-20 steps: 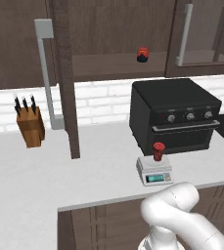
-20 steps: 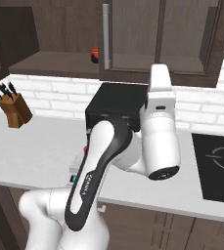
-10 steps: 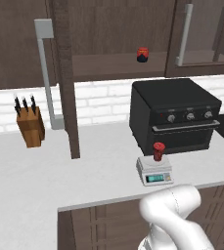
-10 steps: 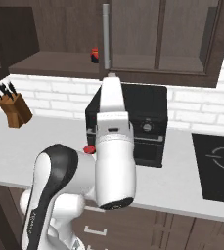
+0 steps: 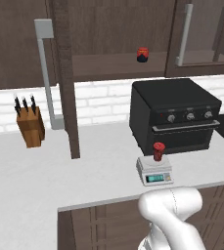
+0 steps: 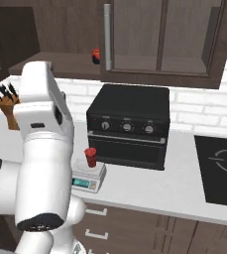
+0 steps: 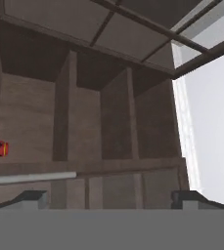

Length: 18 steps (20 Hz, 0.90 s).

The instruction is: Pick the yogurt and place it on the digital scale for weighing, and close the cabinet.

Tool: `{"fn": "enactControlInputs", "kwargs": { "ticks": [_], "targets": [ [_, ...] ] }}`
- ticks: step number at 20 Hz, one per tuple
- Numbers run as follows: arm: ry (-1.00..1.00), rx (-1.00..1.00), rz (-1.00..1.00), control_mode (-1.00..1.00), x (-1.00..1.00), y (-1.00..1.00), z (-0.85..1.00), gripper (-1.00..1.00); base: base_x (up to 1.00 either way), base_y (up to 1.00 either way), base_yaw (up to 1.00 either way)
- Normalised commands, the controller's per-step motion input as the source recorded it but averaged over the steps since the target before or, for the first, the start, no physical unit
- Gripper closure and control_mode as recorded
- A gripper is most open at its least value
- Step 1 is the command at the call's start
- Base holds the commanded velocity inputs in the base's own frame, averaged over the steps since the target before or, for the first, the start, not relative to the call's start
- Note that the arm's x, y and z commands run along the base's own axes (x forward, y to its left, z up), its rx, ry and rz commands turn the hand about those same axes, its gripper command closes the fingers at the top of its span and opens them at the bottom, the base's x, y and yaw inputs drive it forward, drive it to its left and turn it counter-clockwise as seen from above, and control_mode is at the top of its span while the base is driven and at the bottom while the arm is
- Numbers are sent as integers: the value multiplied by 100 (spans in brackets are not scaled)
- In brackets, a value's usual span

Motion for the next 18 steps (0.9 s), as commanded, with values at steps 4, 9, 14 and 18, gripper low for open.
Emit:
{"fn": "enactControlInputs", "kwargs": {
  "ticks": [4,9,14,18],
  "targets": [
    [0,-7,-8,-100,-43,100,-25,-100,0,0,0],
    [-4,-2,-12,-100,-6,100,-52,-100,0,0,0],
    [-17,1,-20,-100,-5,100,-84,-100,0,0,0],
    [-27,8,-26,-100,-28,100,-95,-100,0,0,0]
  ]
}}
